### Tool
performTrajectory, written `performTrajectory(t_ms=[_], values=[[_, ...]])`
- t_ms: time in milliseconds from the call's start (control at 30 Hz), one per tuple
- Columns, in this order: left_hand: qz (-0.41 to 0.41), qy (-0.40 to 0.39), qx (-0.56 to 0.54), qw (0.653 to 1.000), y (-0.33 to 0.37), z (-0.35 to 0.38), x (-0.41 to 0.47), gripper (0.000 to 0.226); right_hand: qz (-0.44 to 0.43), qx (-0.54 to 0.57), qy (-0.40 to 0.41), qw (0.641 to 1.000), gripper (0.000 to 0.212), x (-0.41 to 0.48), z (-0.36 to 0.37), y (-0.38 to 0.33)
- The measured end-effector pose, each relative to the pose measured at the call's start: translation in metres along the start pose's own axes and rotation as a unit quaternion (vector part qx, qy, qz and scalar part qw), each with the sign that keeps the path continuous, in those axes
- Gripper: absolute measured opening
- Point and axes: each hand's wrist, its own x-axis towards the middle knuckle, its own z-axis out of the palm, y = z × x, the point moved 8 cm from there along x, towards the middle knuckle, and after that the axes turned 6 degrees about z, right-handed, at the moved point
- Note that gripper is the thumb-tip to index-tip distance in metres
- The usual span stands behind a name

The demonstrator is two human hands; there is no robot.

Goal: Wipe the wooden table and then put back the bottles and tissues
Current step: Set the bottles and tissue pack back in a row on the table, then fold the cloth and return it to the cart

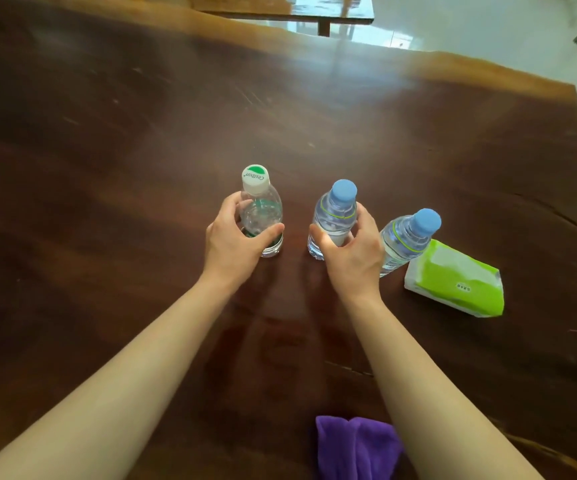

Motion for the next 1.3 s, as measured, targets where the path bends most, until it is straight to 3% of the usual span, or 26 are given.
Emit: performTrajectory(t_ms=[167, 300, 400, 700, 1033, 1167, 1300], values=[[-0.001, -0.029, -0.004, 1.0, -0.004, 0.004, -0.001, 0.073, 0.027, -0.013, -0.031, 0.999, 0.079, -0.001, 0.002, 0.006], [-0.02, -0.049, 0.035, 0.998, -0.011, 0.002, -0.01, 0.102, 0.052, -0.03, -0.063, 0.996, 0.097, -0.016, -0.001, 0.015], [-0.028, -0.047, 0.052, 0.997, -0.016, -0.01, -0.031, 0.106, 0.032, -0.041, -0.073, 0.996, 0.083, -0.039, -0.009, 0.018], [-0.041, -0.083, 0.049, 0.994, -0.038, -0.03, -0.15, 0.075, 0.026, -0.082, -0.059, 0.995, 0.052, -0.146, -0.077, 0.047], [-0.073, -0.153, 0.038, 0.985, -0.04, 0.003, -0.273, 0.039, 0.096, -0.108, -0.01, 0.989, 0.032, -0.23, -0.172, 0.116], [-0.094, -0.19, 0.064, 0.975, -0.04, 0.028, -0.293, 0.039, 0.117, -0.139, 0.001, 0.983, 0.02, -0.238, -0.191, 0.142], [-0.139, -0.217, 0.098, 0.961, -0.05, 0.053, -0.304, 0.044, 0.165, -0.174, -0.052, 0.969, 0.017, -0.239, -0.185, 0.176]])
